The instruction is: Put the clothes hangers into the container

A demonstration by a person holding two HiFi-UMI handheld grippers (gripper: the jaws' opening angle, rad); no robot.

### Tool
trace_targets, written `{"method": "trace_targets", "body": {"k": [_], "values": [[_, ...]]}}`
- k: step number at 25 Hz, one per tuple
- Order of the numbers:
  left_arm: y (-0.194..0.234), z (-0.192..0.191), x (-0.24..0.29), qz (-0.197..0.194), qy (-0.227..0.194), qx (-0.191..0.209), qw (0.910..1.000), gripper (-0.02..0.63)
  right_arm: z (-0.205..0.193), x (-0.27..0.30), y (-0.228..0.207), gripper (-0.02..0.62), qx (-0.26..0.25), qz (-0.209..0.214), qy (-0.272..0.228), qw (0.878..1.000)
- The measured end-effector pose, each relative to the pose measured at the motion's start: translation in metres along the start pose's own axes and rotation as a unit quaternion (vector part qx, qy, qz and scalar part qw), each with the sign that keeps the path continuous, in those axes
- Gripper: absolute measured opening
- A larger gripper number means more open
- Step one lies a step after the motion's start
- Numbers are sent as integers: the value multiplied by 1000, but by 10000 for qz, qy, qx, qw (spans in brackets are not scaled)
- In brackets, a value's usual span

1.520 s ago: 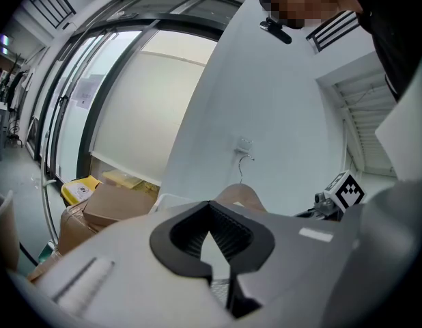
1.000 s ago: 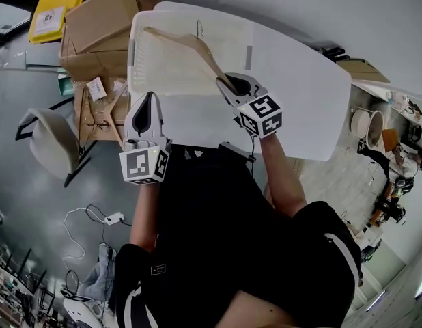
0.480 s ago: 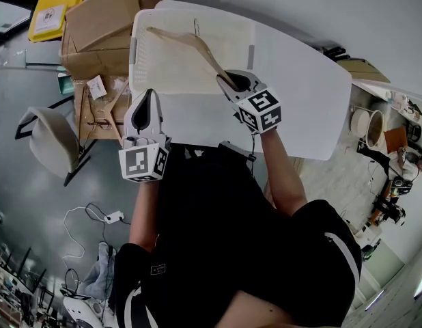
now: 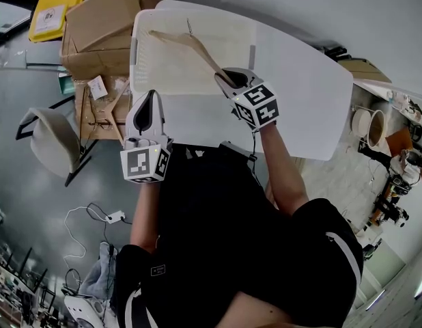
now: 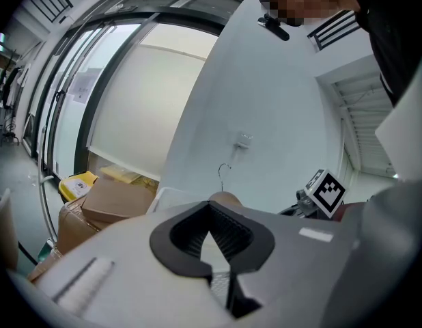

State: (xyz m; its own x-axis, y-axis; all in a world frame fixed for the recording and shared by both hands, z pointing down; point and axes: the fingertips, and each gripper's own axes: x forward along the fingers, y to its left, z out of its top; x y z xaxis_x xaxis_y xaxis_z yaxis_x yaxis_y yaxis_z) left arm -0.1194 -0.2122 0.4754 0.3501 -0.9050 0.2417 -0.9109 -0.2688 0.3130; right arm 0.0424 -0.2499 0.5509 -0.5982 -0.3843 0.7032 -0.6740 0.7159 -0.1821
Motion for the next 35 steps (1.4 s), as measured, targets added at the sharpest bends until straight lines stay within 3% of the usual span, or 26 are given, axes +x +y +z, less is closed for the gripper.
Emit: {"method": "trace_targets", "body": {"k": [35], "values": [[9,-4,5,50,70,-92,9999,6,-3,28,-10,61,62,11,436,9990]]}}
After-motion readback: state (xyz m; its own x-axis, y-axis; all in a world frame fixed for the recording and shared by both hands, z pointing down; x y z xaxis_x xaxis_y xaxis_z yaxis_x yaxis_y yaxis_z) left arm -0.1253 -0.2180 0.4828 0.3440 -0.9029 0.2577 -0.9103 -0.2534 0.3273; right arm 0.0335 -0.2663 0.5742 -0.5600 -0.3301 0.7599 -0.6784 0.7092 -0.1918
